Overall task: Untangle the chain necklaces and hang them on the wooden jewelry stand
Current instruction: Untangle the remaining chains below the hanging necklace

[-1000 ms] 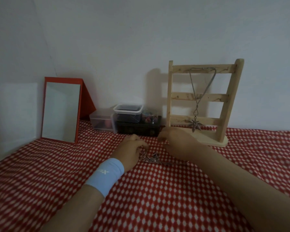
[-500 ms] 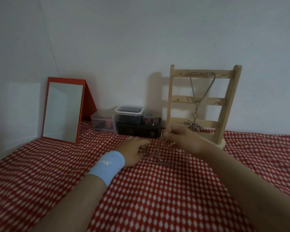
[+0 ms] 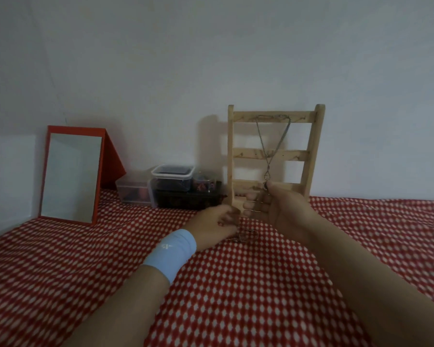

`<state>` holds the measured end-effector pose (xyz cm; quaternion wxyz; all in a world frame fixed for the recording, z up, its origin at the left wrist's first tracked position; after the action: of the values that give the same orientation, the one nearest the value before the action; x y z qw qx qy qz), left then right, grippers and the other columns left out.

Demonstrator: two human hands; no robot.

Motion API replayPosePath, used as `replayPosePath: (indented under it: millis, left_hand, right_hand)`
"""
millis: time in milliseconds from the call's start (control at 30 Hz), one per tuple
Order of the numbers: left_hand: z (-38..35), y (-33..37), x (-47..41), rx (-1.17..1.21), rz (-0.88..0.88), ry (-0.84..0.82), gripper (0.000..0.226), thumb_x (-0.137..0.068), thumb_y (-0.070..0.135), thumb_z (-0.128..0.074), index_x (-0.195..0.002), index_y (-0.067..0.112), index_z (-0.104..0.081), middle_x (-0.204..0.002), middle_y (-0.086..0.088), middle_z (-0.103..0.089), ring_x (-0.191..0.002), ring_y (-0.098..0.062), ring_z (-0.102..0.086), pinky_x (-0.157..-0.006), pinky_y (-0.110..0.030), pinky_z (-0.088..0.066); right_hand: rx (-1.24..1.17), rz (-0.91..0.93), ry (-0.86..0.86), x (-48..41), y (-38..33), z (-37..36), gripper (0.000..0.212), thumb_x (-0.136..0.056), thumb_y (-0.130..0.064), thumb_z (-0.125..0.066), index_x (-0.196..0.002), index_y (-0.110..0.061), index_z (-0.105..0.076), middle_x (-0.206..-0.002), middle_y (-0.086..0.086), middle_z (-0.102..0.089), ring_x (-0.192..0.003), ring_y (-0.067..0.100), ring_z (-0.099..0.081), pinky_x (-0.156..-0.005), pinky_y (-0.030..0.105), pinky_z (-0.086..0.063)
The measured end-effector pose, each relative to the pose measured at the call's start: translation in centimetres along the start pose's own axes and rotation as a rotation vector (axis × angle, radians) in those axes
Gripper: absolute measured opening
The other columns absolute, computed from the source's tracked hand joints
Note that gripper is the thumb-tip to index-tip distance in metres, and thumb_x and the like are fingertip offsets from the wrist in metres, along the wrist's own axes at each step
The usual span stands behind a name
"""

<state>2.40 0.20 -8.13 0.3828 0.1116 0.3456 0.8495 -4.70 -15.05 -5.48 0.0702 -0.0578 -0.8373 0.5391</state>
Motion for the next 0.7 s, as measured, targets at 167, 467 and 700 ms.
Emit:
replayPosePath:
  millis: [167, 467, 700]
  left_hand:
    - [-1.7, 1.0, -0.8, -0.177, -0.038, -0.055, 0.029, -0.087, 0.02, -0.07, -0.116, 0.025, -0.07, -0.109, 0.01, -0.066, -0.098, -0.003, -0.058, -0.09, -0.015, -0.045]
    - [-1.3, 0.7, -0.7, -0.328, -0.008, -0.09, 0.013, -0.095, 0.022, -0.06, -0.103, 0.023, -0.071, -0.101, 0.013, -0.06, -0.097, -0.006, -0.057, -0.087, -0.018, -0.043]
    - [-0.7, 1.0, 0.0, -0.467, 0.077, -0.247, 0.017, -0.089, 0.031, -0.066, -0.102, 0.022, -0.072, -0.094, 0.013, -0.061, -0.091, -0.008, -0.057, -0.083, -0.021, -0.047]
  right_hand:
    - [0.082, 0.05, 0.064, 0.2, -1.1, 2.2, 0.028, -0.11, -0.032, -0.037, -0.104, -0.011, -0.055, -0.078, 0.005, -0.062, -0.058, 0.017, -0.05, -0.055, 0.031, -0.042]
    - [1.037, 0.248, 0.217, 1.6, -2.5, 5.2, 0.016, -0.1, -0.026, -0.06, -0.096, -0.011, -0.063, -0.082, 0.004, -0.072, -0.054, 0.002, -0.055, -0.057, 0.019, -0.042]
    - [1.279, 0.092, 0.149, 1.0, -0.5, 6.5, 0.013, -0.1, -0.021, -0.06, -0.109, -0.02, -0.07, -0.084, -0.006, -0.07, -0.071, 0.006, -0.064, -0.068, 0.021, -0.053]
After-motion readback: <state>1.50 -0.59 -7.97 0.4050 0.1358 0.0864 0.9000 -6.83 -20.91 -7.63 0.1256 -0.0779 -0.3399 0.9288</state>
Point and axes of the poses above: each hand's wrist, its own x-axis away from the middle knuckle, its own z-axis out of the back of the hand, y = z × x, the point moved 5 cm from there along -x, towards the middle knuckle
